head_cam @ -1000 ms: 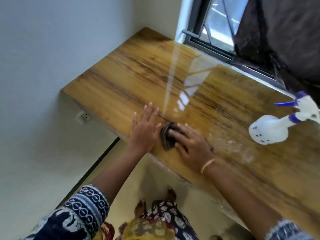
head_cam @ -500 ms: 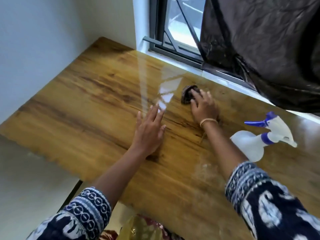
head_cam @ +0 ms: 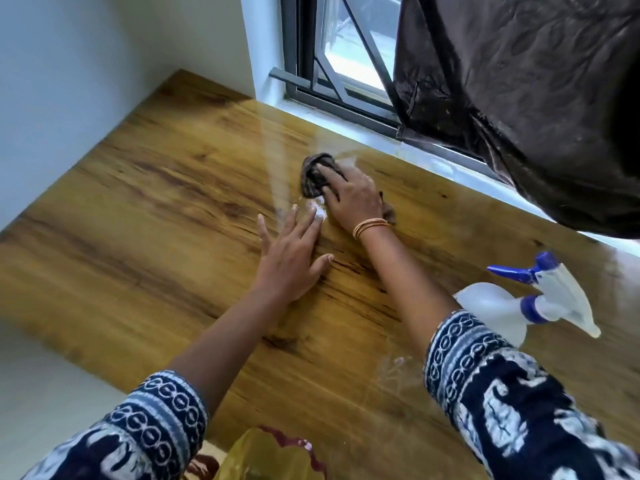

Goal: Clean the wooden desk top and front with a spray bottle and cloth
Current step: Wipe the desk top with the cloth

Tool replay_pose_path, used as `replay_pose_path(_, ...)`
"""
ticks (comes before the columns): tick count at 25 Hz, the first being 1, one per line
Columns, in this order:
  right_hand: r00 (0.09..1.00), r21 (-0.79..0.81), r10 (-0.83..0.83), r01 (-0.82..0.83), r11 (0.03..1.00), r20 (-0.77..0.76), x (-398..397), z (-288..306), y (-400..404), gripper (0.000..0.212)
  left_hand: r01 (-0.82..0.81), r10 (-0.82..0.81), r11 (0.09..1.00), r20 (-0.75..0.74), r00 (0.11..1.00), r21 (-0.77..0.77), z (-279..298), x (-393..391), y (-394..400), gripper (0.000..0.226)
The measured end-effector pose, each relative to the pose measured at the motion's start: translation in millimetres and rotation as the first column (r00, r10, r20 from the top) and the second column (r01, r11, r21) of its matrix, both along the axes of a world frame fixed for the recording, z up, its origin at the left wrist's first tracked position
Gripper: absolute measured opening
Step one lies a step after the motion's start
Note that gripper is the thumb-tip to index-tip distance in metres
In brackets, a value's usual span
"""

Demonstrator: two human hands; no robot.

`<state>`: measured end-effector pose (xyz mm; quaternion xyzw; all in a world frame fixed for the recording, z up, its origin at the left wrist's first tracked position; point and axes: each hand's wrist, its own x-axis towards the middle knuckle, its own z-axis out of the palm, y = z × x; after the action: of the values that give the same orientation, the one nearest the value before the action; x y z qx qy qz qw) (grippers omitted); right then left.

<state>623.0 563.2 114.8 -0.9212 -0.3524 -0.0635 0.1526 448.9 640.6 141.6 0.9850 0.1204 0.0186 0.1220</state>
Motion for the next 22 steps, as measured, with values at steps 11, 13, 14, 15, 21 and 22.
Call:
replay_pose_path(11, 0.746, 0.069, -0.656, 0.665, 0.744, -0.118, 59.1, 3.2, 5.5, 0.045, -0.085, 0.087, 0.996, 0.067, 0.994, -0.037, 9.1, -21.5, 22.3, 0.072)
replay_pose_path(13, 0.929, 0.046, -0.365, 0.368, 0.929, -0.063, 31.1, 8.5, 40.7, 0.044, -0.108, 0.11, 0.994, 0.056, 0.992, -0.028, 9.4, -24.0, 30.2, 0.072)
replay_pose_path(14, 0.988, 0.025, -0.15, 0.151, 0.988, -0.046, 12.4, 7.8, 55.5, 0.044, -0.124, 0.126, 0.992, 0.044, 0.991, -0.031, 9.2, -23.5, 32.1, 0.071)
replay_pose_path(15, 0.994, 0.001, 0.103, -0.103, 0.995, -0.041, -6.3, 6.0, 65.4, 0.044, -0.142, 0.143, 0.989, 0.031, 0.989, -0.037, 8.9, -22.8, 32.3, 0.07)
replay_pose_path(21, 0.997, 0.069, -0.069, 0.071, 0.995, -0.027, 41.5, 3.6, 28.9, 0.043, -0.18, 0.183, 0.979, 0.02, 0.983, -0.095, 9.9, -38.2, 33.6, 0.068)
replay_pose_path(22, 0.957, 0.059, -0.281, 0.285, 0.957, -0.071, 53.6, 2.5, 17.1, 0.045, -0.189, 0.192, 0.977, 0.022, 0.981, -0.096, 9.8, -45.0, 34.8, 0.068)
